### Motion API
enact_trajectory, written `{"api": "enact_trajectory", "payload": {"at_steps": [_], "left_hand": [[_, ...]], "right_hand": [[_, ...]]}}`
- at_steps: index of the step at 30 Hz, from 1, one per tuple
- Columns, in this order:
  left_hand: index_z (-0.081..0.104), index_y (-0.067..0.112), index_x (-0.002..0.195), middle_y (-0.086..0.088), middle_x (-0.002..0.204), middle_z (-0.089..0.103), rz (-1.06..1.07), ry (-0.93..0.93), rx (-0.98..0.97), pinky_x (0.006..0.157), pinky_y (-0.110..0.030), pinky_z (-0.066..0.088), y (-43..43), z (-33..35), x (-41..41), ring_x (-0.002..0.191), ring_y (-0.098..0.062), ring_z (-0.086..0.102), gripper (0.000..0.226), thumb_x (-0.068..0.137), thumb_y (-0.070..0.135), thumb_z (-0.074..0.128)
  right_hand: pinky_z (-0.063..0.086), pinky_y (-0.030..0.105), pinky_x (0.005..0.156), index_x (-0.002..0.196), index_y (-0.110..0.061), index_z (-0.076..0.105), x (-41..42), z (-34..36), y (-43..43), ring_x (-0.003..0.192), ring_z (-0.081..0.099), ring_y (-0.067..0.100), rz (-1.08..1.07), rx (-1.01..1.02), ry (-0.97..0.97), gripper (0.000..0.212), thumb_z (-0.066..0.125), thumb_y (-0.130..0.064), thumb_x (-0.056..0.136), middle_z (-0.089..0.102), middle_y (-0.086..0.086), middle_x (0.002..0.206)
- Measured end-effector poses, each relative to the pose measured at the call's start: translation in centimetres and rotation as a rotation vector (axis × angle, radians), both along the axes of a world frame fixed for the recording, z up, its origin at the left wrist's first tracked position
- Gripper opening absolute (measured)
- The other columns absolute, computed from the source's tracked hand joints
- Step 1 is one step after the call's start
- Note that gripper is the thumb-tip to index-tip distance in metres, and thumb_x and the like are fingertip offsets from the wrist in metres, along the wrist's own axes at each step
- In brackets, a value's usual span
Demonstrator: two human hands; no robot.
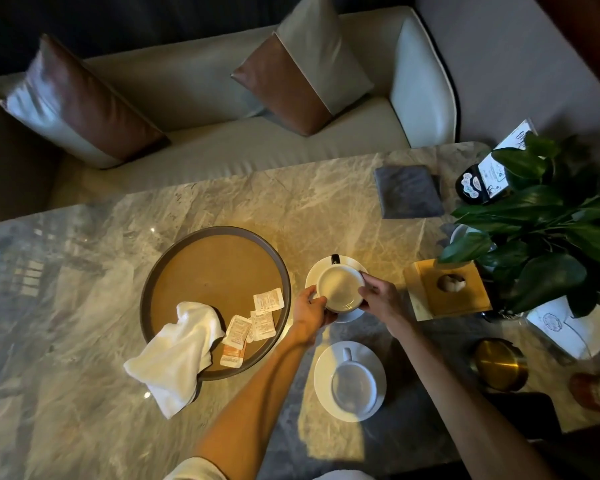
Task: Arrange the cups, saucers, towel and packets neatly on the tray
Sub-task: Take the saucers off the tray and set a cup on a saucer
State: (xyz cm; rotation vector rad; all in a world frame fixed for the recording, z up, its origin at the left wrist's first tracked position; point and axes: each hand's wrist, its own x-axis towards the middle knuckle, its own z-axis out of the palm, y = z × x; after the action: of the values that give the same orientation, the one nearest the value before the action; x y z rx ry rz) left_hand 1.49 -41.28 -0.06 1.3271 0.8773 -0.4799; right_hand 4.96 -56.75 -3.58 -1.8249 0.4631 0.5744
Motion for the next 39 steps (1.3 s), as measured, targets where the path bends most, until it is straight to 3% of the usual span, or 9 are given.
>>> {"api": "enact_trajectory", "payload": {"at_steps": [5, 10, 15, 18, 22, 25, 29, 34, 39], "left_hand": [[0.046, 0.004, 0.139, -0.030, 0.112, 0.063, -0.025, -0.018, 0.024, 0.065, -0.037, 0.059, -0.2, 0.5, -0.2, 0.089, -0.037, 0.064, 0.042, 0.098, -0.004, 0.044], [0.044, 0.004, 0.140, -0.023, 0.092, 0.060, -0.052, -0.008, 0.035, 0.065, -0.037, 0.056, -0.1, 0.6, -0.3, 0.064, -0.025, 0.058, 0.044, 0.098, -0.004, 0.041], [0.041, 0.004, 0.142, -0.027, 0.103, 0.059, -0.082, -0.007, 0.053, 0.066, -0.037, 0.056, -0.2, 0.8, -0.3, 0.065, -0.023, 0.057, 0.045, 0.098, -0.003, 0.040], [0.038, 0.005, 0.145, -0.036, 0.124, 0.057, -0.072, -0.002, 0.002, 0.077, -0.045, 0.058, 0.0, 0.8, 0.0, 0.081, -0.034, 0.063, 0.048, 0.098, -0.003, 0.042], [0.037, 0.004, 0.145, -0.034, 0.134, 0.052, -0.045, 0.037, -0.041, 0.093, -0.056, 0.053, -0.1, 1.0, 0.2, 0.116, -0.050, 0.058, 0.048, 0.098, -0.005, 0.042], [0.036, 0.004, 0.145, -0.034, 0.138, 0.048, -0.031, 0.063, -0.059, 0.096, -0.058, 0.050, -0.3, 1.1, 0.4, 0.122, -0.050, 0.054, 0.049, 0.098, -0.007, 0.043], [0.035, 0.003, 0.146, -0.035, 0.140, 0.044, -0.010, 0.080, -0.090, 0.099, -0.061, 0.047, -0.1, 1.1, 0.6, 0.126, -0.051, 0.049, 0.050, 0.098, -0.008, 0.043], [0.034, 0.003, 0.147, -0.035, 0.140, 0.046, -0.016, 0.074, -0.103, 0.099, -0.057, 0.048, -0.1, 1.0, 0.4, 0.125, -0.051, 0.051, 0.050, 0.099, -0.006, 0.042], [0.036, 0.002, 0.147, -0.034, 0.138, 0.049, -0.056, 0.059, -0.083, 0.099, -0.057, 0.048, 0.1, 0.8, 0.3, 0.122, -0.050, 0.054, 0.049, 0.100, -0.004, 0.042]], "right_hand": [[0.059, 0.039, 0.082, 0.139, -0.015, 0.054, -0.2, -0.1, 0.0, 0.112, 0.055, 0.025, 0.002, 0.011, -0.013, 0.044, 0.055, -0.006, 0.096, 0.059, 0.012, 0.131], [0.058, 0.046, 0.089, 0.140, -0.015, 0.053, -0.3, -0.1, -0.1, 0.119, 0.055, 0.030, 0.000, 0.016, 0.004, 0.044, 0.055, -0.007, 0.096, 0.057, 0.013, 0.134], [0.058, 0.043, 0.088, 0.143, -0.017, 0.049, -0.6, -0.1, -0.1, 0.114, 0.056, 0.026, 0.000, 0.013, 0.023, 0.045, 0.053, -0.011, 0.098, 0.055, 0.012, 0.138], [0.058, 0.036, 0.081, 0.145, -0.018, 0.046, -0.7, 0.1, -0.1, 0.111, 0.056, 0.025, -0.005, 0.041, 0.052, 0.046, 0.052, -0.013, 0.099, 0.052, 0.013, 0.139], [0.057, 0.031, 0.075, 0.144, -0.019, 0.047, -0.7, 0.5, -0.3, 0.120, 0.056, 0.032, 0.022, 0.051, 0.046, 0.045, 0.053, -0.013, 0.099, 0.052, 0.012, 0.140], [0.058, 0.032, 0.074, 0.143, -0.018, 0.048, -0.7, 0.6, -0.2, 0.120, 0.056, 0.033, 0.039, 0.017, 0.032, 0.045, 0.052, -0.014, 0.099, 0.054, 0.013, 0.138], [0.056, 0.022, 0.064, 0.143, -0.018, 0.049, -0.8, 0.6, -0.2, 0.120, 0.056, 0.032, 0.064, -0.020, 0.004, 0.044, 0.052, -0.015, 0.100, 0.055, 0.012, 0.138], [0.059, 0.038, 0.079, 0.144, -0.018, 0.047, -0.9, 1.0, -0.1, 0.122, 0.055, 0.034, 0.076, -0.030, 0.006, 0.044, 0.050, -0.015, 0.100, 0.054, 0.013, 0.139], [0.058, 0.040, 0.082, 0.145, -0.018, 0.046, -0.9, 1.5, -0.1, 0.122, 0.055, 0.034, 0.069, -0.027, 0.018, 0.045, 0.050, -0.016, 0.100, 0.053, 0.013, 0.139]]}}
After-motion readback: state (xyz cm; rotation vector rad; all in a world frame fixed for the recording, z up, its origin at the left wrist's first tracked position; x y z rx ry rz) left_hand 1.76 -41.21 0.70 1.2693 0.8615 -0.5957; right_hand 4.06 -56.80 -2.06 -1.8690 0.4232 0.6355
